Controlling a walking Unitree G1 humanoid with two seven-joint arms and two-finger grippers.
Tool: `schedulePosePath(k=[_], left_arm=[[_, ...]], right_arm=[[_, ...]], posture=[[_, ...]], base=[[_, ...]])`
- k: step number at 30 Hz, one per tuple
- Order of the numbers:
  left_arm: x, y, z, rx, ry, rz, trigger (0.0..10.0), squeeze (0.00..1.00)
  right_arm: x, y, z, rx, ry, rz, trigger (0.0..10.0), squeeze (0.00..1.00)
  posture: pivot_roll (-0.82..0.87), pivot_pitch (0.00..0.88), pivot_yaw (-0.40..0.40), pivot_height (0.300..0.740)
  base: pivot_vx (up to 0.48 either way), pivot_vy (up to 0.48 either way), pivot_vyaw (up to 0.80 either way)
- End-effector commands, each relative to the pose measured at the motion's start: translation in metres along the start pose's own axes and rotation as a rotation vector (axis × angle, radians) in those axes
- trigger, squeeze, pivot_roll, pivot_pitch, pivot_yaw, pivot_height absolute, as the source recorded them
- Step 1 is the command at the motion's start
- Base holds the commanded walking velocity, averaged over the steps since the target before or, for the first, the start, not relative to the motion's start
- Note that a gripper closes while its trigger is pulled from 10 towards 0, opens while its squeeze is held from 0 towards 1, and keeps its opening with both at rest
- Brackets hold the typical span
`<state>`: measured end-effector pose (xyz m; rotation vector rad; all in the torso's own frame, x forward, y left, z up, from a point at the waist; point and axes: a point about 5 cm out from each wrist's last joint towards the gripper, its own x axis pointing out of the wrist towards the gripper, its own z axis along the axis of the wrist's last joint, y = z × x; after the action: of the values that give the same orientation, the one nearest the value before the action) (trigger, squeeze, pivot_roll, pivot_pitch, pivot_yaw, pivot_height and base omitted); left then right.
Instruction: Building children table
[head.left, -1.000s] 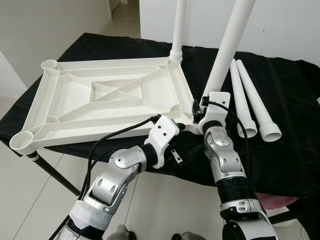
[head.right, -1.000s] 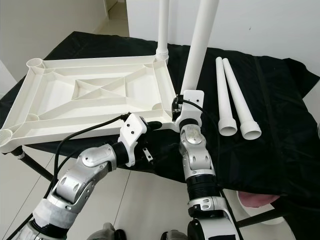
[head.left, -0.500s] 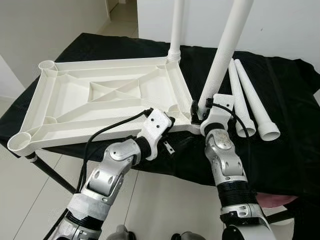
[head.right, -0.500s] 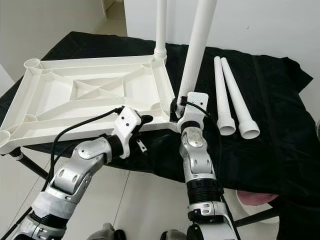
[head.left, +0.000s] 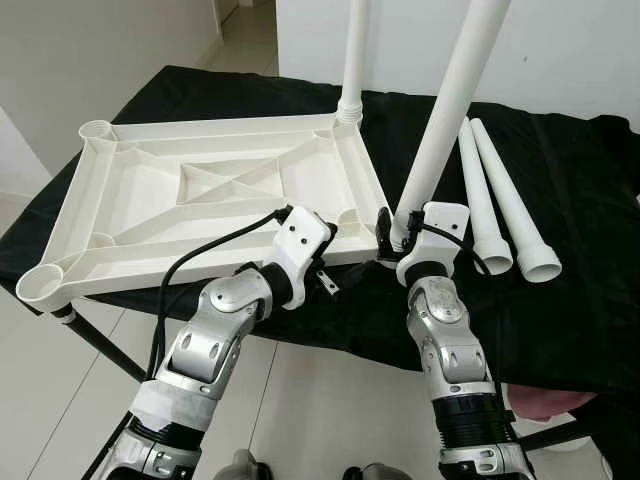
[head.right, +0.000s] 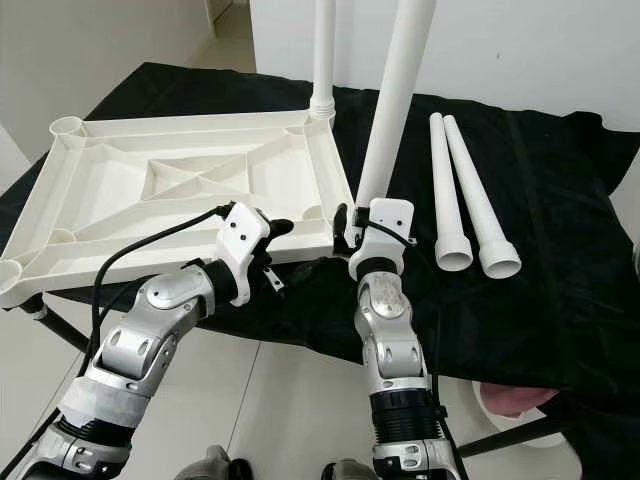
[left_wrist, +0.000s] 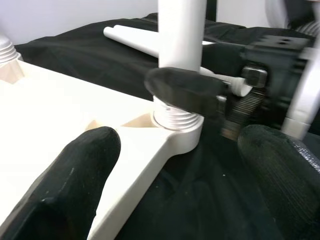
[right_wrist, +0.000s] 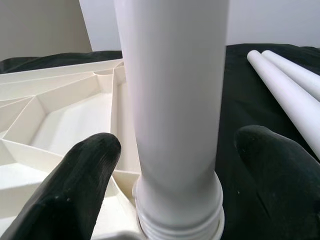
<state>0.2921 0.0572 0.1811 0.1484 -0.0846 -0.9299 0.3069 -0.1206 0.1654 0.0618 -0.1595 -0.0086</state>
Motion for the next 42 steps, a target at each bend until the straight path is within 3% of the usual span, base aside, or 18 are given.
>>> schedulePosePath(k=[1, 2, 6, 7, 8, 9, 15, 16, 25, 32, 36, 42], left_arm=[[0.000, 0.010, -0.002, 0.002, 0.018, 0.156, 10.0, 0.00], [0.000, 0.011, -0.002, 0.001, 0.018, 0.157, 10.0, 0.00], [0.000, 0.013, -0.001, 0.003, 0.019, 0.161, 10.0, 0.00], [0.000, 0.014, -0.001, 0.000, 0.018, 0.164, 10.0, 0.00], [0.000, 0.014, -0.001, 0.000, 0.018, 0.164, 10.0, 0.00], [0.000, 0.015, -0.001, -0.002, 0.018, 0.165, 10.0, 0.00], [0.001, 0.016, 0.000, -0.003, 0.017, 0.166, 10.0, 0.00], [0.001, 0.016, 0.001, -0.005, 0.015, 0.165, 10.0, 0.00], [0.003, 0.013, 0.001, -0.013, 0.012, 0.160, 10.0, 0.00], [0.000, 0.013, -0.001, -0.005, 0.026, 0.148, 10.0, 0.00], [-0.003, 0.009, 0.004, 0.004, 0.021, 0.113, 10.0, 0.00], [-0.005, 0.002, 0.009, 0.030, 0.024, 0.059, 10.0, 0.00]], right_arm=[[-0.003, 0.003, 0.004, 0.007, -0.029, 0.017, 10.0, 0.00], [-0.006, 0.003, 0.006, 0.015, -0.037, 0.017, 7.5, 0.00], [-0.011, 0.003, 0.008, 0.016, -0.051, 0.020, 7.7, 0.00], [-0.014, 0.004, 0.008, 0.018, -0.057, 0.029, 2.5, 0.00], [-0.014, 0.004, 0.008, 0.018, -0.057, 0.029, 2.5, 0.00], [-0.018, 0.004, 0.008, 0.022, -0.057, 0.038, 4.1, 0.00], [-0.026, 0.000, 0.004, 0.027, -0.038, 0.022, 4.4, 0.00], [-0.029, -0.003, 0.004, 0.028, -0.035, 0.012, 10.0, 0.00], [-0.037, -0.008, 0.001, 0.038, -0.020, 0.052, 10.0, 0.00], [-0.037, -0.002, -0.012, 0.064, 0.060, 0.199, 10.0, 0.00], [-0.024, -0.008, -0.011, 0.028, 0.064, 0.265, 10.0, 0.00], [-0.008, -0.019, -0.006, -0.002, 0.044, 0.262, 10.0, 0.00]], posture=[[-0.06, 0.089, 0.031, 0.740], [-0.07, 0.095, 0.038, 0.740], [-0.07, 0.098, 0.041, 0.740], [-0.08, 0.106, 0.044, 0.740], [-0.08, 0.106, 0.044, 0.740], [-0.09, 0.113, 0.049, 0.740], [-0.09, 0.122, 0.051, 0.740], [-0.09, 0.124, 0.051, 0.740], [-0.10, 0.133, 0.045, 0.740], [-0.09, 0.129, 0.026, 0.740], [-0.09, 0.124, 0.006, 0.740], [-0.08, 0.121, -0.002, 0.740]], base=[[0.000, 0.000, 0.00], [0.000, 0.000, 0.00], [0.000, 0.000, 0.00], [0.000, 0.000, 0.00], [0.000, 0.000, 0.00], [0.000, 0.000, 0.00], [0.000, 0.000, 0.00], [0.000, 0.000, 0.00], [0.000, 0.000, 0.00], [0.000, 0.000, 0.00], [0.000, 0.000, 0.00], [0.000, 0.000, 0.00]])
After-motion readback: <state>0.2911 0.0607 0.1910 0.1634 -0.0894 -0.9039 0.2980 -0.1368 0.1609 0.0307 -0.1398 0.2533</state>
